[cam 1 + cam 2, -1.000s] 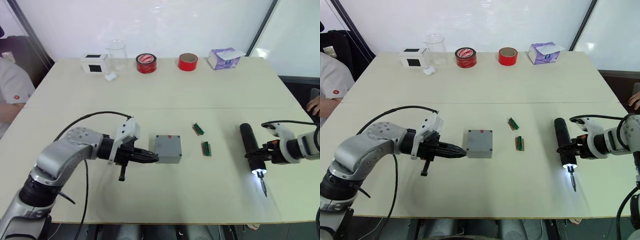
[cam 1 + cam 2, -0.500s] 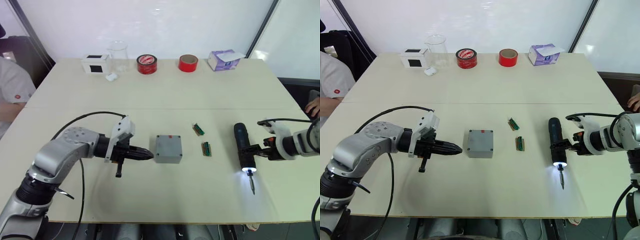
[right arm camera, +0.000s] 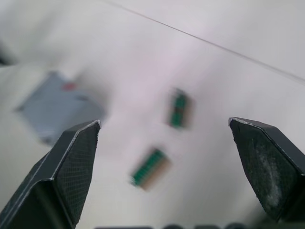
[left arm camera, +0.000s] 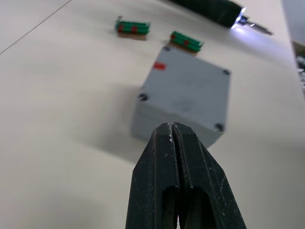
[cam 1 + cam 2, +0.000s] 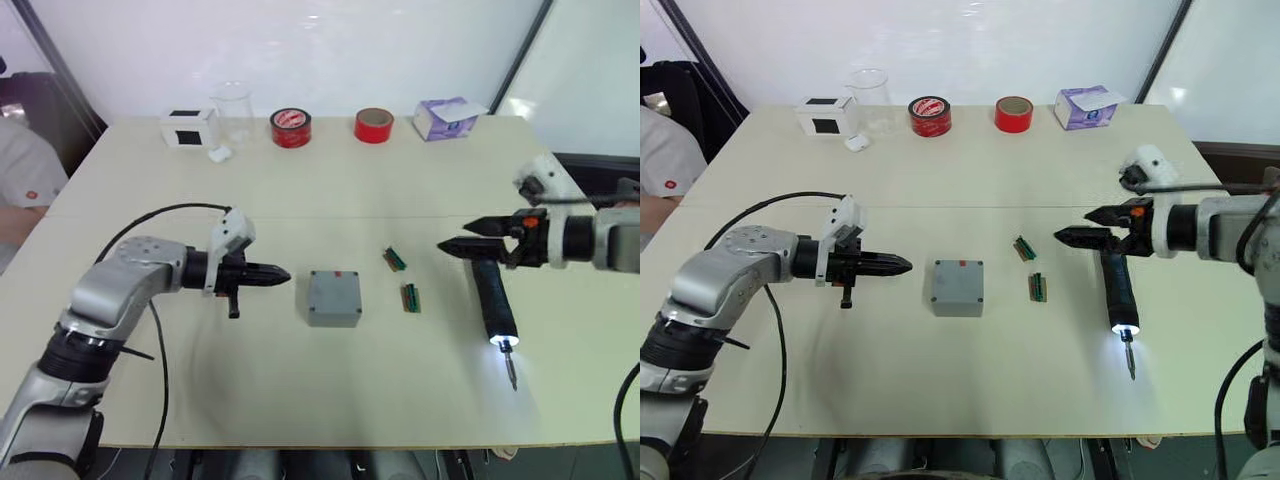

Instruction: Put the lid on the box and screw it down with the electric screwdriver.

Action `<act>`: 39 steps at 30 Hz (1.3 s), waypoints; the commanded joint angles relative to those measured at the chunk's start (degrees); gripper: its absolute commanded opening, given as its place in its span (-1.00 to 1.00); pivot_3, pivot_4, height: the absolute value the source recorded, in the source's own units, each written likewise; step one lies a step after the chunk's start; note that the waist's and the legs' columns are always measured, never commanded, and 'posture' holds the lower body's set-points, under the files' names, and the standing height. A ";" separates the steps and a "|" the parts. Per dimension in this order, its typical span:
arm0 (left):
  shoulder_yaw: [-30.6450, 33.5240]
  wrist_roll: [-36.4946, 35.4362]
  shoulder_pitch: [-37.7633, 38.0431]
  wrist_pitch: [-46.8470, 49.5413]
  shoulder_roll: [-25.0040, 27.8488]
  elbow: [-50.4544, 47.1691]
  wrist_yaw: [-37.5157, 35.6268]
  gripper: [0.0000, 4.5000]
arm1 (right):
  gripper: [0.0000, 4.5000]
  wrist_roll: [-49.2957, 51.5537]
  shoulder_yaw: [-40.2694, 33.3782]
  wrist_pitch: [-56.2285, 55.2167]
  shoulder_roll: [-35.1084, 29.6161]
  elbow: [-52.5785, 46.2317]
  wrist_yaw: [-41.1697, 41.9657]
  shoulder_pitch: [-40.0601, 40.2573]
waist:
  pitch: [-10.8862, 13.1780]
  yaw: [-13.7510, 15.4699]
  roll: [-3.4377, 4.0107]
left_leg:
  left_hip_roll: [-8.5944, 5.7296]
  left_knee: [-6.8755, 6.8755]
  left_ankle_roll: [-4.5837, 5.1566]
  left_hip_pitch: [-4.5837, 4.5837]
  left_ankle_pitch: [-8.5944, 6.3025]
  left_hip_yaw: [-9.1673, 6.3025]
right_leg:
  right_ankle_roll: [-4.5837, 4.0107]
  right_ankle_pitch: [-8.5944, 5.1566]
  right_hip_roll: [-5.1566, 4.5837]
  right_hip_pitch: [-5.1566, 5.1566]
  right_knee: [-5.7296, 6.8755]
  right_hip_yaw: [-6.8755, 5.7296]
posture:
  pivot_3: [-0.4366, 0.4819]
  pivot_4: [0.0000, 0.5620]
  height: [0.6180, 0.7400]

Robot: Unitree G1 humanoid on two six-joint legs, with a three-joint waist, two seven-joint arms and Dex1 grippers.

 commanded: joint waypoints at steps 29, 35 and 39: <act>-6.17 17.10 -7.38 -13.36 -13.04 14.47 2.57 -1.00 | 0.98 -5.59 16.31 -9.88 11.63 -17.19 -2.83 10.96 | 0.00 -0.31 -0.12 | -0.09 0.14 0.00 0.04 0.00 -0.18 | 0.00 0.00 -0.05 0.09 0.04 -0.02 | -0.05 -0.47 1.00; -5.80 15.13 -2.56 -9.86 -6.66 6.86 -1.48 -1.00 | 0.98 -8.39 13.39 -14.57 4.60 -13.18 1.54 11.71 | 0.00 -0.27 -0.12 | -0.03 0.11 0.00 0.09 0.00 -0.21 | 0.00 0.00 -0.03 0.10 0.07 -0.04 | -0.05 -0.47 1.00; -6.04 12.00 1.45 -4.90 -3.46 -0.79 -4.41 -1.00 | 0.98 -18.09 19.09 -23.28 5.37 -4.62 0.51 7.80 | 0.00 -0.38 -0.12 | -0.02 0.11 -0.01 0.09 0.00 -0.14 | -0.01 0.00 -0.05 0.10 0.06 -0.02 | -0.05 -0.47 1.00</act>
